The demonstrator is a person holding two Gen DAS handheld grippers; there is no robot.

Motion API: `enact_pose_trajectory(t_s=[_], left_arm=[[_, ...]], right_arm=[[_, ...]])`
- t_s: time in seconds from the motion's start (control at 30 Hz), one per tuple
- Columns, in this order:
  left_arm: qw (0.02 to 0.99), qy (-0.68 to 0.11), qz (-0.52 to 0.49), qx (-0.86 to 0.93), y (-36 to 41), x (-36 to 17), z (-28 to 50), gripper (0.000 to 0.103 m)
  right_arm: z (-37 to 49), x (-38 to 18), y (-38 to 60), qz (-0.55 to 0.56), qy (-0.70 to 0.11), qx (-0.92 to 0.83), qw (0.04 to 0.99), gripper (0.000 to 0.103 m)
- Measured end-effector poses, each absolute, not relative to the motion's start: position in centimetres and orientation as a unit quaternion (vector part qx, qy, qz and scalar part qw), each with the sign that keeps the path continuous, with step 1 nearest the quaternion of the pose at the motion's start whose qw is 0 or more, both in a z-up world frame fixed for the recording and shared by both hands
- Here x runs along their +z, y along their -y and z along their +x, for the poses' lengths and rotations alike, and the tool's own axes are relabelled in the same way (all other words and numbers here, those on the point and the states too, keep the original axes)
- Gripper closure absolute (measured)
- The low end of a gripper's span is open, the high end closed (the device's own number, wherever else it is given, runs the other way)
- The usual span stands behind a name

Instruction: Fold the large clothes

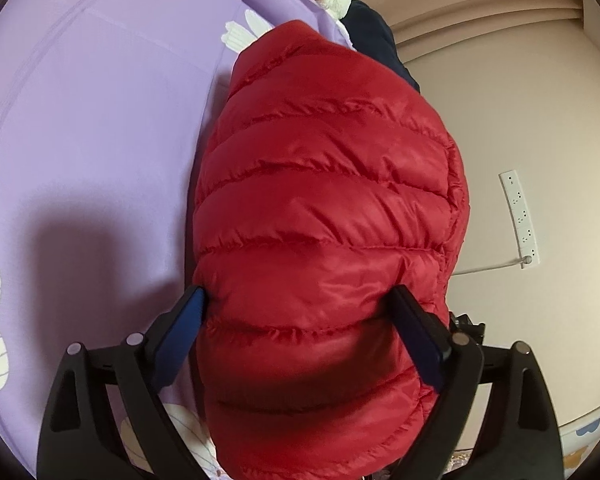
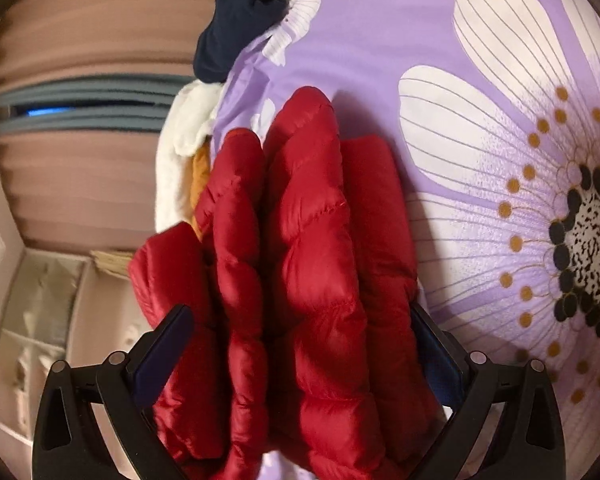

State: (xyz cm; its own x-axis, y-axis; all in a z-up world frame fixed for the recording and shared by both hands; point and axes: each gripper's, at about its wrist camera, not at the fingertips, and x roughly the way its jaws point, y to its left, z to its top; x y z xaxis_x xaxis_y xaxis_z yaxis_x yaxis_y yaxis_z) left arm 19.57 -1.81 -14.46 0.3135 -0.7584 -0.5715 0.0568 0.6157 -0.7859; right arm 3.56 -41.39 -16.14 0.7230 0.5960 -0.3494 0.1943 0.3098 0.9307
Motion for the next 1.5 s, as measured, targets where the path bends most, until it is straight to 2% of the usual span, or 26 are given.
enact_pose_trajectory(t_s=[0.13, 0.5, 1.17, 1.27, 1.5], left_arm=[[0.737, -0.520, -0.333, -0.276, 2.4, -14.6, 19.9, 0.005], [0.757, -0.525, -0.277, -0.273, 4.4, -14.3, 20.2, 0.000], [0.786, -0.524, -0.195, -0.262, 5.7, -13.6, 19.8, 0.001], [0.795, -0.519, -0.178, -0.259, 5.9, -13.3, 19.3, 0.004], [0.814, -0.504, -0.144, -0.250, 6.0, -12.5, 18.8, 0.010]], right_arm=[[3.4, -16.0, 41.3, 0.598, -0.329, 0.161, 0.713, 0.001], [4.5, -13.0, 37.1, 0.487, -0.372, 0.165, 0.773, 0.000], [4.5, -12.5, 35.9, 0.431, -0.393, 0.133, 0.801, 0.000], [4.6, -12.3, 35.4, 0.425, -0.387, 0.130, 0.808, 0.003], [4.4, -12.0, 35.1, 0.403, -0.380, 0.131, 0.822, 0.020]])
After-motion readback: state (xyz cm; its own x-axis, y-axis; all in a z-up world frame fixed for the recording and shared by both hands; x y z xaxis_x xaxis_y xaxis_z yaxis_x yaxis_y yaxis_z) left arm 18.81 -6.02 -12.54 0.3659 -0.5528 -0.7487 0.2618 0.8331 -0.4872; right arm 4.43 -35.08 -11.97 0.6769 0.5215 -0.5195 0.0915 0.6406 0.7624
